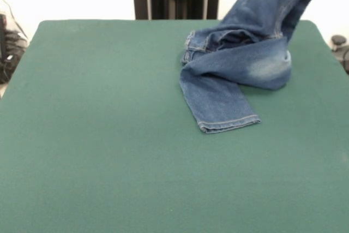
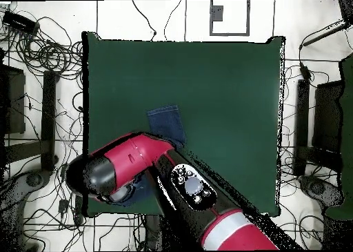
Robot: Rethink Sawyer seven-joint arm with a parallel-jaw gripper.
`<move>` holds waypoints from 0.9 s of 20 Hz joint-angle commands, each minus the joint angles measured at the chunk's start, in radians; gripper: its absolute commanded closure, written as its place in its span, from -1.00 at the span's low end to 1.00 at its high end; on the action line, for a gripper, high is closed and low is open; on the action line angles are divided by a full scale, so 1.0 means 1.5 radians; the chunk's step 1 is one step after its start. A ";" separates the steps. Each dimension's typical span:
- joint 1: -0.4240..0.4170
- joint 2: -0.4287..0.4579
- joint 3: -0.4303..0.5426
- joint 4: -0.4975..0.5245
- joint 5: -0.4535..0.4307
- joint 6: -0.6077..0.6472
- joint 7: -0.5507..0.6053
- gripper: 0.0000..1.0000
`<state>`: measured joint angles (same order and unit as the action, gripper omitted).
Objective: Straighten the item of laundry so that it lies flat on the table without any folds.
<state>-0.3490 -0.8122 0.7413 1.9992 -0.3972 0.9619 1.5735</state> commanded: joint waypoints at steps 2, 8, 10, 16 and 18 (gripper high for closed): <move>0.032 0.034 0.028 -0.026 -0.045 -0.114 -0.013 -1.00; 0.039 0.021 0.027 -0.038 -0.049 -0.114 -0.015 -1.00; 0.037 0.008 0.031 -0.035 -0.034 -0.108 -0.011 -1.00; 0.035 -0.005 0.007 -0.074 -0.052 -0.087 -0.018 -1.00; 0.037 0.012 0.000 -0.094 -0.081 -0.081 -0.043 -1.00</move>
<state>-0.3221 -0.8330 0.7415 1.9710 -0.4480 0.8392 1.5735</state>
